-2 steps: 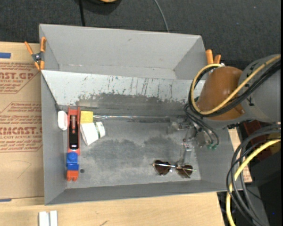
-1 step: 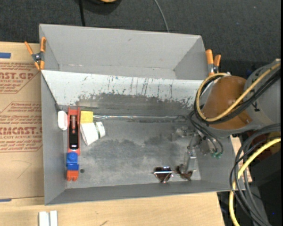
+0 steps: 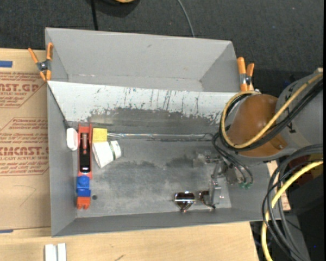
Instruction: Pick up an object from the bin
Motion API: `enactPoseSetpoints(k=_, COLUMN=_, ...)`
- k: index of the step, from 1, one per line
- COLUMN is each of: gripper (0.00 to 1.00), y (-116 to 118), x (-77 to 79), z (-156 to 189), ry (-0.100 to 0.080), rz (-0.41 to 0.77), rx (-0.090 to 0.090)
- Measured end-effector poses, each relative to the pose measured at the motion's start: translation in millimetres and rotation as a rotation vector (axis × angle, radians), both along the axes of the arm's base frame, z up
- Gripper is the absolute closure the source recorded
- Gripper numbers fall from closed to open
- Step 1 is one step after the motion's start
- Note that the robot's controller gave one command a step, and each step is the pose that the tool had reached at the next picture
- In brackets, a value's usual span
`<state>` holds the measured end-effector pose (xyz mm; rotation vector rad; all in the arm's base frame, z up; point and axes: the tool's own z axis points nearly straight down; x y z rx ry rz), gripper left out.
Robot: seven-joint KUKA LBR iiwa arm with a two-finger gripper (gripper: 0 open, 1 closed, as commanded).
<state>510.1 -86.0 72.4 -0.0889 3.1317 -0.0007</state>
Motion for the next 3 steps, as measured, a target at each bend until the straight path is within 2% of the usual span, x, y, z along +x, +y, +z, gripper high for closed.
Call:
enactPoseSetpoints(k=1, gripper=0.00, y=2, x=-13.1, z=-1, ry=-0.002, rz=0.103, rx=0.001)
enactPoseSetpoints(k=2, gripper=0.00, y=10, x=-24.3, z=-1, ry=-0.005, rz=0.154, rx=-0.003)
enactPoseSetpoints(k=3, gripper=0.00, y=26, x=-23.0, z=-1, ry=-0.011, rz=0.264, rx=-0.004)
